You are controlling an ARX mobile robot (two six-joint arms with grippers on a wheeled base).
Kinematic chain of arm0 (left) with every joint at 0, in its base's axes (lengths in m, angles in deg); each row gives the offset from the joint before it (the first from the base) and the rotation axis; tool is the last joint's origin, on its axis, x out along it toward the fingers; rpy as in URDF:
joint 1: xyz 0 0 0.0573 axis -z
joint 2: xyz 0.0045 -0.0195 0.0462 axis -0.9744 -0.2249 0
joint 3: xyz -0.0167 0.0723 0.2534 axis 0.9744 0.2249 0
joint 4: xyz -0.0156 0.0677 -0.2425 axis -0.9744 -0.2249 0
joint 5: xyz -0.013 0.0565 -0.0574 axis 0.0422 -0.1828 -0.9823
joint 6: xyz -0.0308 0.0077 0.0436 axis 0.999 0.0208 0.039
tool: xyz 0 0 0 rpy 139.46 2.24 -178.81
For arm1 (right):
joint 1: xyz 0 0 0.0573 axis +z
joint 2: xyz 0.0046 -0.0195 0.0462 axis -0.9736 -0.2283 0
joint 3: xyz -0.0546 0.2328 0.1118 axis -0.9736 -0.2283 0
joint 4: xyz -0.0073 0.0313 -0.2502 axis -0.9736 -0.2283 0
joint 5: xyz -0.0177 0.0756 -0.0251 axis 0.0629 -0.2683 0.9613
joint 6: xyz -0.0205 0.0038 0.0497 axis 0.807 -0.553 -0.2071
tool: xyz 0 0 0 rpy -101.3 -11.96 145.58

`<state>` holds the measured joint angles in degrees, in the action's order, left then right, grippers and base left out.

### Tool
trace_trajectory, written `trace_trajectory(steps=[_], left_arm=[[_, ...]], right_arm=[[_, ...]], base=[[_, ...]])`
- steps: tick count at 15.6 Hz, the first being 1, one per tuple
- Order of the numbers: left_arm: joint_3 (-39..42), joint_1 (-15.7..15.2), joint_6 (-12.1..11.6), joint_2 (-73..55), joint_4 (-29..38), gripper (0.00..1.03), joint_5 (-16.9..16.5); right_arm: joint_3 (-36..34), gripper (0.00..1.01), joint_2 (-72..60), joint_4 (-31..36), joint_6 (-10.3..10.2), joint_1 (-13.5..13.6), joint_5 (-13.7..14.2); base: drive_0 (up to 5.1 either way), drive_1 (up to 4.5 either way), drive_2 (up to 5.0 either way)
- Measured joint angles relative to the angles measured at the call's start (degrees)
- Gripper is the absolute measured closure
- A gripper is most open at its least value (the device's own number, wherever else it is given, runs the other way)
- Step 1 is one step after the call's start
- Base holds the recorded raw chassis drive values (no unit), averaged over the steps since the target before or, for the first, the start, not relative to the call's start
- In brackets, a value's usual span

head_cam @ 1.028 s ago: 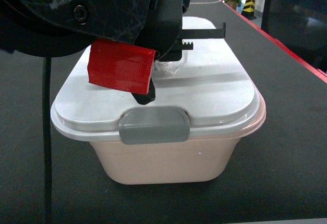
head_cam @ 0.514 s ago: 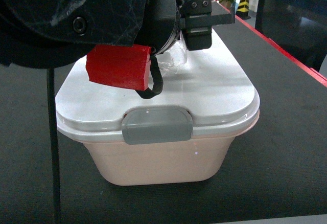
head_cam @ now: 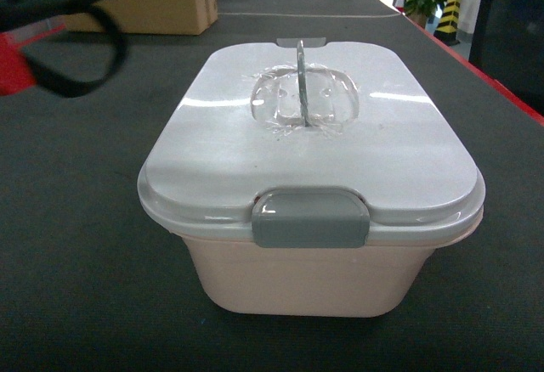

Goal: Pick capacitor and pack into box

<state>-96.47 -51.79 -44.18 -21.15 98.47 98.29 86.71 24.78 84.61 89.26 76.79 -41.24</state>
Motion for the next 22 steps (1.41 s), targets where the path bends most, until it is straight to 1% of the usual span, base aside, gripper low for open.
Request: trace_trajectory(steps=[2,3,4,5,7,8,9,10,11,12,14,16,17,18,20,22], left_arm=[[7.30,-5.51,-3.39,5.70,2.49,0.05,-0.79],[11.30,-7.48,-4.87,9.68,3.13,0.05,-1.95],[15.82,-9.05,-6.43,14.99,3.34,0.05,-3.58],[21.07,-11.21,-7.41,21.86,1.51,0.05,-6.12],[23.26,-12.35,-7.32,24.94,-0.28,0.05,-7.15],[26.29,-14.21,-6.84,29.59,-3.76,0.05,-8.20],[28.55,-15.32,-6.84,32.96,-3.85,0.05,-7.30],[29.55,-15.52,-6.86,35.78,-3.96,0.05,-6.80],[28.52,-16.13,-6.93,37.88,-9.77,0.11,-9.25],[32.15,-17.35,-6.95,41.53,-14.03,0.31,-12.92],[36.87,-19.47,-6.95,45.66,-14.08,0.56,-14.03],[39.89,-20.50,-6.95,49.64,-14.58,0.79,-15.43],[41.48,-23.15,-6.99,51.74,-15.32,0.92,-19.28],[42.77,-25.31,-6.80,53.72,-16.17,1.02,-19.56],[44.74,-25.07,-6.93,57.81,-18.12,1.01,-20.31],[46.29,-25.09,-6.95,61.79,-20.61,1.01,-20.31]], right_arm=[[0.00,0.03,0.00,0.00,0.00,0.00,0.00],[0.00,0.03,0.00,0.00,0.00,0.00,0.02],[0.00,0.03,0.00,0.00,0.00,0.00,0.00],[0.00,0.03,0.00,0.02,0.00,0.00,0.00],[0.00,0.03,0.00,0.00,-0.02,0.00,0.00],[0.00,0.03,0.00,0.00,0.00,0.00,0.00],[0.00,0.03,0.00,0.00,0.00,0.00,0.00],[0.00,0.03,0.00,-0.02,-0.02,0.00,0.00],[0.00,0.03,0.00,0.04,0.00,0.00,-0.02],[0.00,0.03,0.00,-0.04,-0.02,0.00,0.02],[0.00,0.03,0.00,0.02,0.00,0.00,0.00],[0.00,0.03,0.00,0.00,-0.02,0.00,0.02],[0.00,0.03,0.00,0.00,0.00,0.00,0.00],[0.00,0.03,0.00,-0.02,0.00,0.00,0.02],[0.00,0.03,0.00,0.04,0.00,0.00,0.00],[0.00,0.03,0.00,0.00,0.00,0.00,0.00]], base=[[0.0,0.00,0.0],[0.0,0.00,0.0],[0.0,0.00,0.0],[0.0,0.00,0.0],[0.0,0.00,0.0],[0.0,0.00,0.0],[0.0,0.00,0.0],[0.0,0.00,0.0],[0.0,0.00,0.0],[0.0,0.00,0.0],[0.0,0.00,0.0],[0.0,0.00,0.0],[0.0,0.00,0.0],[0.0,0.00,0.0],[0.0,0.00,0.0],[0.0,0.00,0.0]])
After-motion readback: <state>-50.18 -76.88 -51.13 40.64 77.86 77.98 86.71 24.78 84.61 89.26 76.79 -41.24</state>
